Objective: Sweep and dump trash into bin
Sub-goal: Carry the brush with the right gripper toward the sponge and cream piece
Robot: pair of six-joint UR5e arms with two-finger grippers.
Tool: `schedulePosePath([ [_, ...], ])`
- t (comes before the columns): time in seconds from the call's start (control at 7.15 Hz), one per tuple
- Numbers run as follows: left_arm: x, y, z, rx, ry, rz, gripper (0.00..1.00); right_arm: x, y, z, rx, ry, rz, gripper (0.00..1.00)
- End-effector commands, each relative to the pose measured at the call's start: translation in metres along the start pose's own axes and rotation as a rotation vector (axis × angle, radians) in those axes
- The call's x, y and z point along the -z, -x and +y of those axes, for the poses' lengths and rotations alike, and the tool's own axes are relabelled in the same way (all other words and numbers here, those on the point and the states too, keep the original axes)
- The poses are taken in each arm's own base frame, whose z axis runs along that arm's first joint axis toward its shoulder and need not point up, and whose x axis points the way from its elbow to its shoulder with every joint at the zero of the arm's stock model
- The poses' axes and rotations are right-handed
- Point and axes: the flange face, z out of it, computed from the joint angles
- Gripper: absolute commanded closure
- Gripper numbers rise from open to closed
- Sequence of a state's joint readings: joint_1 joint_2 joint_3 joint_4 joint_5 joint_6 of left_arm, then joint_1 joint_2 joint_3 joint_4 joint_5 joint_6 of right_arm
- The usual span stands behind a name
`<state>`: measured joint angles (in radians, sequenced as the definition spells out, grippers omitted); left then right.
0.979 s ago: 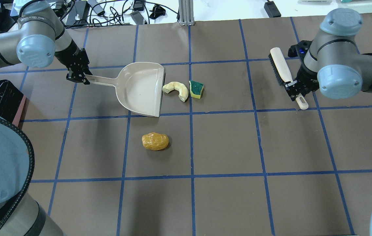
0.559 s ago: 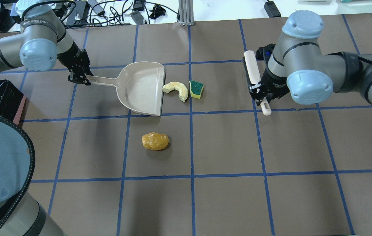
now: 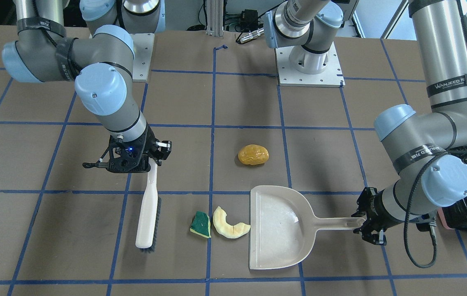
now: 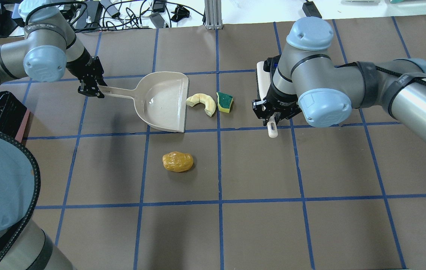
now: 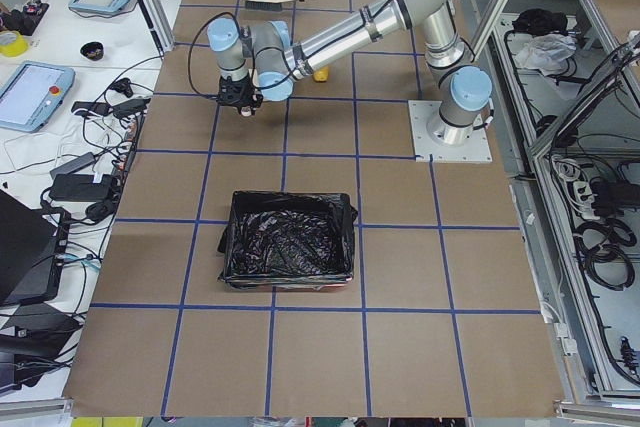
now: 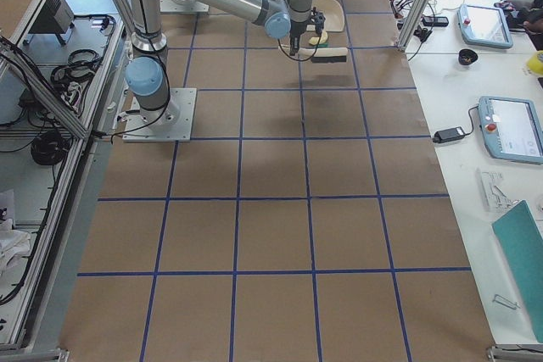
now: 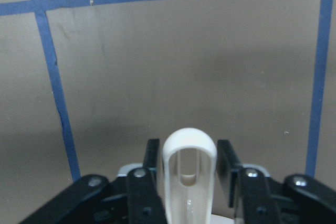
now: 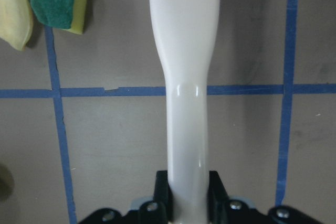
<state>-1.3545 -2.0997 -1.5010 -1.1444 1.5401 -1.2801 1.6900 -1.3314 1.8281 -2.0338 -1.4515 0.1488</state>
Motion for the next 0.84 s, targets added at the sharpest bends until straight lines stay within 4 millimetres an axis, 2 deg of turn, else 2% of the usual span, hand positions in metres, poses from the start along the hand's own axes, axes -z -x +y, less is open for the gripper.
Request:
schedulePosePath([
  [0.0, 0.0, 0.0, 0.0, -0.002, 0.001, 0.001, 1.0, -0.005, 0.01, 0.001, -0.043, 0.019, -0.056, 1.0],
  [0.14, 0.0, 0.0, 0.0, -0.002, 0.0, 0.001, 1.0, -0.011, 0.01, -0.002, -0.047, 0.028, -0.057, 1.0],
  [0.28, -0.001, 0.0, 0.0, -0.001, -0.001, -0.001, 1.0, -0.009, 0.012, -0.013, -0.047, 0.023, -0.058, 1.0],
  [0.56, 0.001, 0.0, 0.0, 0.004, -0.002, 0.002, 1.0, -0.013, 0.032, -0.024, -0.019, 0.017, -0.058, 1.0],
  [0.7, 0.001, 0.0, 0.0, 0.007, -0.002, 0.002, 1.0, -0.01, 0.035, -0.03, -0.015, 0.006, -0.059, 1.0],
])
